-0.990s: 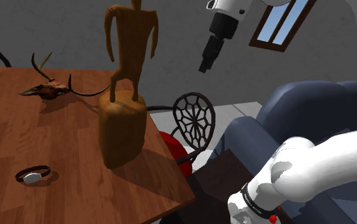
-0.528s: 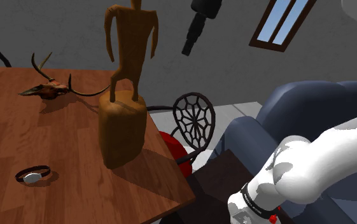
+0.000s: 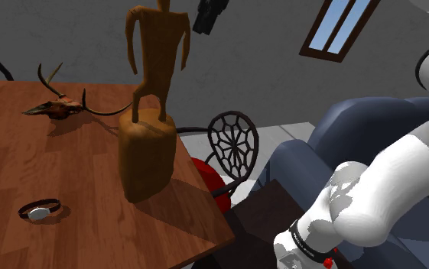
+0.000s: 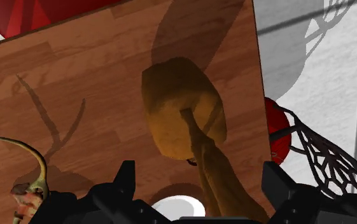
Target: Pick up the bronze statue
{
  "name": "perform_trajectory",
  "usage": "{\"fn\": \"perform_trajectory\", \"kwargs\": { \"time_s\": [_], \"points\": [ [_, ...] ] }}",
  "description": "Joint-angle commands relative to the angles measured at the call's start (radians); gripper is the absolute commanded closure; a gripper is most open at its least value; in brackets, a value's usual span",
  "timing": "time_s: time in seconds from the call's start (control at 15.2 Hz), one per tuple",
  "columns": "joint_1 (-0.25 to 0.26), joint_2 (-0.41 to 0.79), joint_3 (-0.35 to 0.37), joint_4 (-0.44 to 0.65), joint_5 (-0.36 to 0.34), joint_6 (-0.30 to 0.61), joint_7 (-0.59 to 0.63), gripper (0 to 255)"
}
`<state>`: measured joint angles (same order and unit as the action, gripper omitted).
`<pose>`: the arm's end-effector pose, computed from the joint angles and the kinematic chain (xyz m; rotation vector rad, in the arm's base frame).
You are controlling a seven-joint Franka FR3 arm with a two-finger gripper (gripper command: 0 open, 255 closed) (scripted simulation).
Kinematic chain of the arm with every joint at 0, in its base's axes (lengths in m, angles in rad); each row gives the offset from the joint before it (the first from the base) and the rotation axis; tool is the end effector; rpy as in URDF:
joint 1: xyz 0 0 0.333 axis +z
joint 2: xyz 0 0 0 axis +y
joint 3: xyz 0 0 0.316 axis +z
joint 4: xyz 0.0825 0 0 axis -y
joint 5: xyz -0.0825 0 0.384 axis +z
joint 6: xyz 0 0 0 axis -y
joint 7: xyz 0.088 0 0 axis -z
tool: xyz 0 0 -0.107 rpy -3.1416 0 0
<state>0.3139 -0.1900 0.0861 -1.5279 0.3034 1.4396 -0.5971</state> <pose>0.4201 0.2221 0.7346 -2.4779 -1.4379 -0.1836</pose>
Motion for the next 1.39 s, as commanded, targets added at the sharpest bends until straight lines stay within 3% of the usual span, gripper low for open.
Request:
{"fn": "perform_trajectory", "kwargs": {
  "time_s": [0.0, 0.26, 0.73, 0.86, 0.92, 1.32],
  "points": [
    [0.023, 0.044, 0.017, 0.080, 0.018, -0.019, -0.029, 0],
    [0.051, 0.110, 0.038, 0.214, 0.041, -0.065, -0.077, 0],
    [0.050, 0.040, 0.038, 0.023, 0.044, 0.050, -0.117, 0],
    [0.050, 0.040, 0.038, 0.023, 0.044, 0.050, -0.117, 0],
    [0.050, 0.040, 0.038, 0.023, 0.044, 0.050, -0.118, 255],
    [0.049, 0.040, 0.038, 0.023, 0.044, 0.049, -0.118, 255]
  ]
}}
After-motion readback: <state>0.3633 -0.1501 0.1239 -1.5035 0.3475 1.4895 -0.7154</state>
